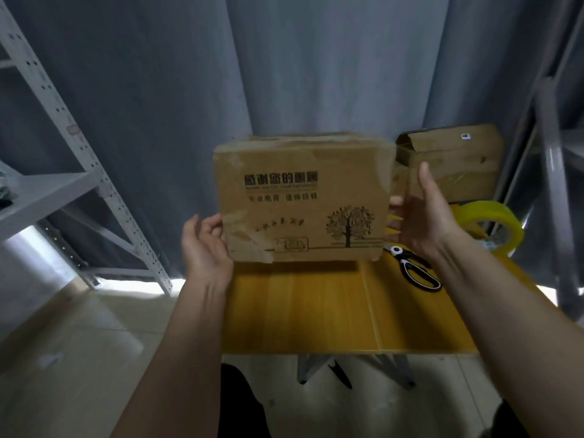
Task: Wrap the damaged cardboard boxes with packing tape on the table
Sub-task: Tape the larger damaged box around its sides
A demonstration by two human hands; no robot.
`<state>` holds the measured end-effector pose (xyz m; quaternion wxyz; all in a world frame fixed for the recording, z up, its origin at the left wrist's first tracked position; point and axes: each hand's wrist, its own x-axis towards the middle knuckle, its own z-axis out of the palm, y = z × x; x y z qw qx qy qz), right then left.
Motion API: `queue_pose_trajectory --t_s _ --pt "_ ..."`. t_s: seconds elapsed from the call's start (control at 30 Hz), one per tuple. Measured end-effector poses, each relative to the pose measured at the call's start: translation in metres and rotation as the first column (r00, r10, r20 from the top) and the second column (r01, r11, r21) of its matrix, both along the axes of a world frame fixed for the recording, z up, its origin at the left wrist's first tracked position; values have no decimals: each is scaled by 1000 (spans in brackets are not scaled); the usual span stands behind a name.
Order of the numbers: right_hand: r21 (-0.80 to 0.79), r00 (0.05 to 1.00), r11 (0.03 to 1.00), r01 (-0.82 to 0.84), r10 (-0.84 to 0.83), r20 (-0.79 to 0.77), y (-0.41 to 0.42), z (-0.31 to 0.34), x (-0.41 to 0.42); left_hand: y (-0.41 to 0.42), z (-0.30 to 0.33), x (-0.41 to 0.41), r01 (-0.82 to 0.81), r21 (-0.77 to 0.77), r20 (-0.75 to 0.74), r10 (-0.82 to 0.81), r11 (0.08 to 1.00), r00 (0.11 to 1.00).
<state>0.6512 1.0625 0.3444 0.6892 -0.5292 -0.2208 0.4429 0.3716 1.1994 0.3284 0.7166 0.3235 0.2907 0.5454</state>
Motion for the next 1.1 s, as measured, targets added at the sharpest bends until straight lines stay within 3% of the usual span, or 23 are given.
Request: queue_pose_trajectory --t_s 0.13,0.23,0.4,0.5,0.6,0.67,0.73,0.8,0.87,0.97,1.1 --pt "91 998 996 0 6 -65 -1 -12 -5 -3 -5 8 47 61 -165 -36 997 986" --pt "195 995 975 -103 102 12 -7 -19 2 -3 -4 12 108 150 -292 -60 983 955" --pt "182 987 978 -100 120 -105 -10 -19 10 0 -9 3 278 176 -204 -241 944 949" --pt "162 989 984 -80 99 -111 -3 -19 8 6 -8 -4 472 160 -237 -431 867 871" --pt "232 981 970 -72 111 -159 3 -17 5 18 -3 -13 609 188 -419 -498 770 759" --pt "240 972 971 -18 73 -225 8 -18 2 24 3 -12 610 219 -558 -415 762 719" --pt "241 971 970 12 46 -233 16 -19 -3 31 8 -6 504 248 -669 -230 827 707" --pt "244 973 970 9 47 -224 24 -20 -10 37 12 2 435 286 -766 -69 853 639" --pt "179 979 981 71 -34 -199 33 -19 -14 44 12 8 457 276 -789 -72 845 611" --pt "86 986 985 152 -145 -83 46 -17 -19 55 11 12 512 190 -764 -202 838 613" --pt "107 978 973 207 -207 -7 67 -15 -39 83 5 29 363 228 -759 -69 903 647"
